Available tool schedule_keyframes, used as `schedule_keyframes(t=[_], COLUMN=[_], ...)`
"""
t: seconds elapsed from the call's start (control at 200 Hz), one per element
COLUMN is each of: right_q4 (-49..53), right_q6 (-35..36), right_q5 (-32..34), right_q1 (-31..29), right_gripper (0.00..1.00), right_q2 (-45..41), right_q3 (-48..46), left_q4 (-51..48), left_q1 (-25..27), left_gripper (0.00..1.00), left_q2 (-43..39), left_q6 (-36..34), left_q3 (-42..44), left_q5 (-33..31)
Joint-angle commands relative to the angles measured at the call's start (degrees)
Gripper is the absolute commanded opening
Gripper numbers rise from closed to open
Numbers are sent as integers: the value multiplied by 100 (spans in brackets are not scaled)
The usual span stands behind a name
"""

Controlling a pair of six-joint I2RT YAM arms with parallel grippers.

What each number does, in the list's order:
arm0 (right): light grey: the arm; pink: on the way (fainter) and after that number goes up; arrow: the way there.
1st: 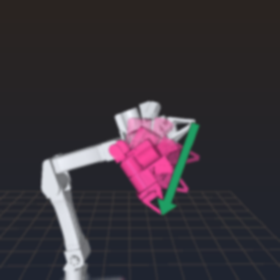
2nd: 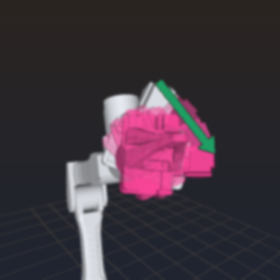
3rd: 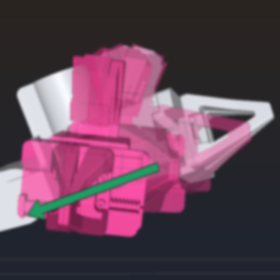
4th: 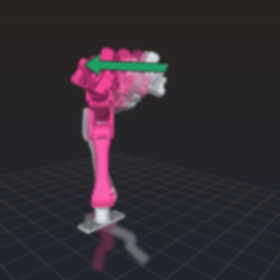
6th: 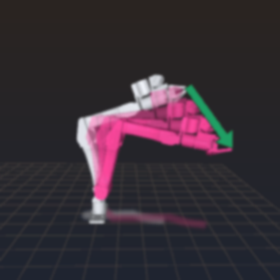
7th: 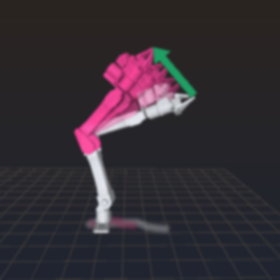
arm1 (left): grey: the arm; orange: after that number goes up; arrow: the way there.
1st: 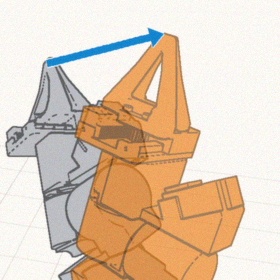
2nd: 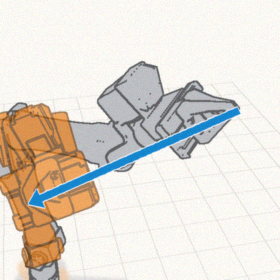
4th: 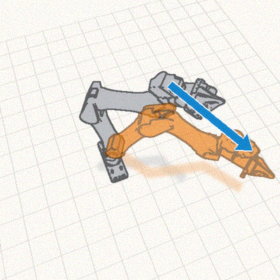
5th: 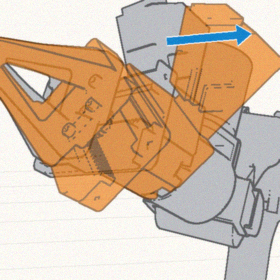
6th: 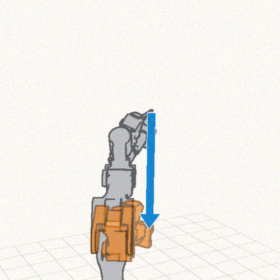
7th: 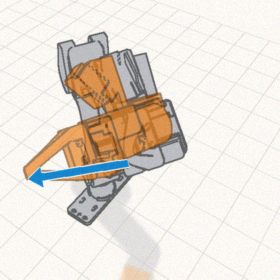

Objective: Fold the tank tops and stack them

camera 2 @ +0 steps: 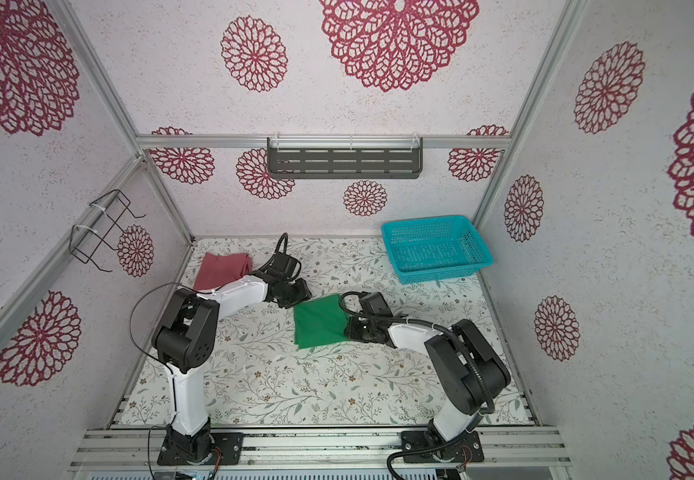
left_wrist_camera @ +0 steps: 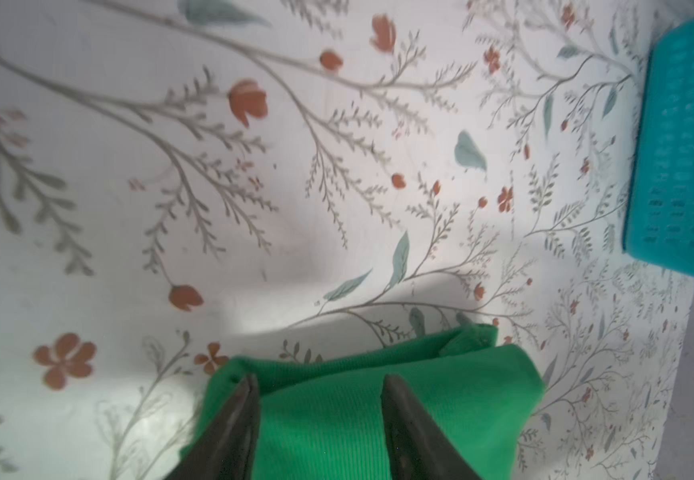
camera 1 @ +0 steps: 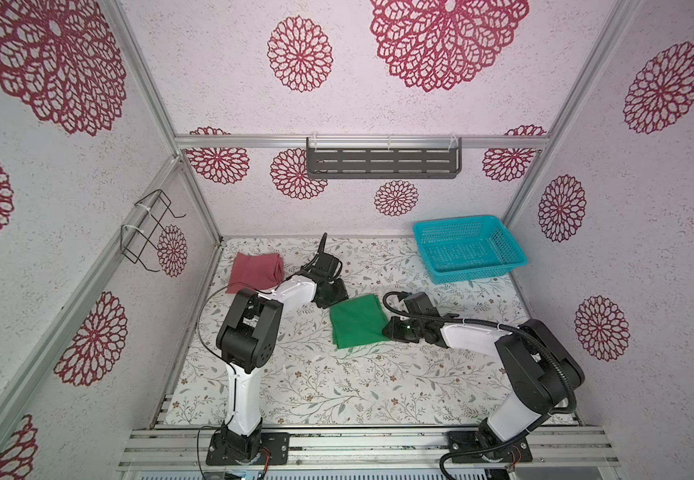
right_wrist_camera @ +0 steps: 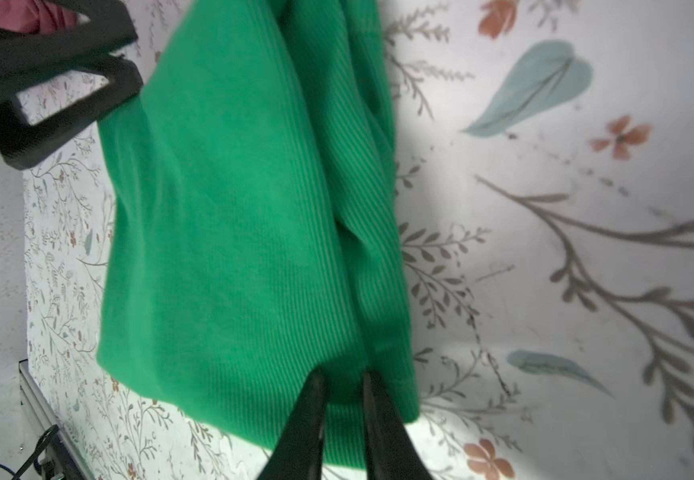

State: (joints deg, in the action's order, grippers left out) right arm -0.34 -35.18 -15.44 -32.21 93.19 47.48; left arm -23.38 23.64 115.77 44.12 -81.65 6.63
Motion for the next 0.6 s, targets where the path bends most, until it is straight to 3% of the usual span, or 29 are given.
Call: schedule_keyframes(t=[0.0,0.115,0.285,0.59], right_q4=[560,534,108,-395], right_q6=[447,695,842,419], right_q5=[418,605,471,-32], right_q1=[89,99,101,295], right_gripper=[23,24,23,22], right_q2=[-616,-460,417,2091], right_q3=[561,970,1688,2535], left_q4=[-251,-331,-16,946], left_q1=[-140,-126,1,113], left_gripper=[54,54,53,51], left_q2=[-632,-772,-819,-555], left_q6=[-475,-424,-113,641], left_q3=[-245,-246,270,1288], left_q5=[-267,-192,-73,99])
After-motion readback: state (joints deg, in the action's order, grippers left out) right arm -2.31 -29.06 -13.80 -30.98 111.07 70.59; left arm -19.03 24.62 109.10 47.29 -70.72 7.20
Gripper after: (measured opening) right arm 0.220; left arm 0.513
